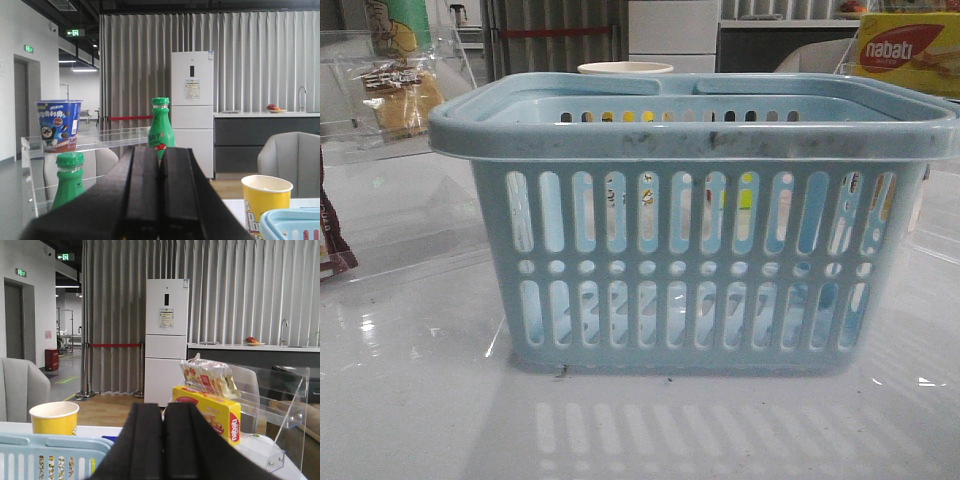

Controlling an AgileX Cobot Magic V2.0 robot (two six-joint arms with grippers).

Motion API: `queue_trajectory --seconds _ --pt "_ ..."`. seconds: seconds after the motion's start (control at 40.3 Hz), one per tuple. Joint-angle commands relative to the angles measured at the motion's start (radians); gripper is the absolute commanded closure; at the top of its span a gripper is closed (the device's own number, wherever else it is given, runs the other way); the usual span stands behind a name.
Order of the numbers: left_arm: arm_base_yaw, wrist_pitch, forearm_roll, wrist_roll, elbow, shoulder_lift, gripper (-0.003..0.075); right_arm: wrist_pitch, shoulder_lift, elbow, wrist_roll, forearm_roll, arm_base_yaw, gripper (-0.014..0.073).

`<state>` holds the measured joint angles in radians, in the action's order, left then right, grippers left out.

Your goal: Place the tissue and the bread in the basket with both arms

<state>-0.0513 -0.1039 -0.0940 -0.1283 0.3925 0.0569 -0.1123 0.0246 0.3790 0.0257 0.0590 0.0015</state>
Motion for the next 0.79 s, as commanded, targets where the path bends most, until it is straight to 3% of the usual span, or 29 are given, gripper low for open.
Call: queue_trajectory --seconds 0.0,0.248,0.521,0.769 --pt "-0.007 -0.032 -0.007 0.011 0.130 0.090 0.0628 -0.031 0.087 0.126 0.000 0.002 -0.002 0.0537" --pt "-0.007 -0.290 -0.007 0.009 0.282 0.297 0.0628 -0.284 0.275 0.280 0.000 0.002 -0.002 0.0537" --pt "-0.007 -0.391 -0.007 0.009 0.267 0.444 0.0628 -0.467 0.447 0.280 0.000 0.002 -0.002 0.0537" --pt "-0.007 -0.401 -0.009 0.009 0.258 0.516 0.0628 -0.497 0.543 0.280 0.000 0.002 -0.002 0.0537"
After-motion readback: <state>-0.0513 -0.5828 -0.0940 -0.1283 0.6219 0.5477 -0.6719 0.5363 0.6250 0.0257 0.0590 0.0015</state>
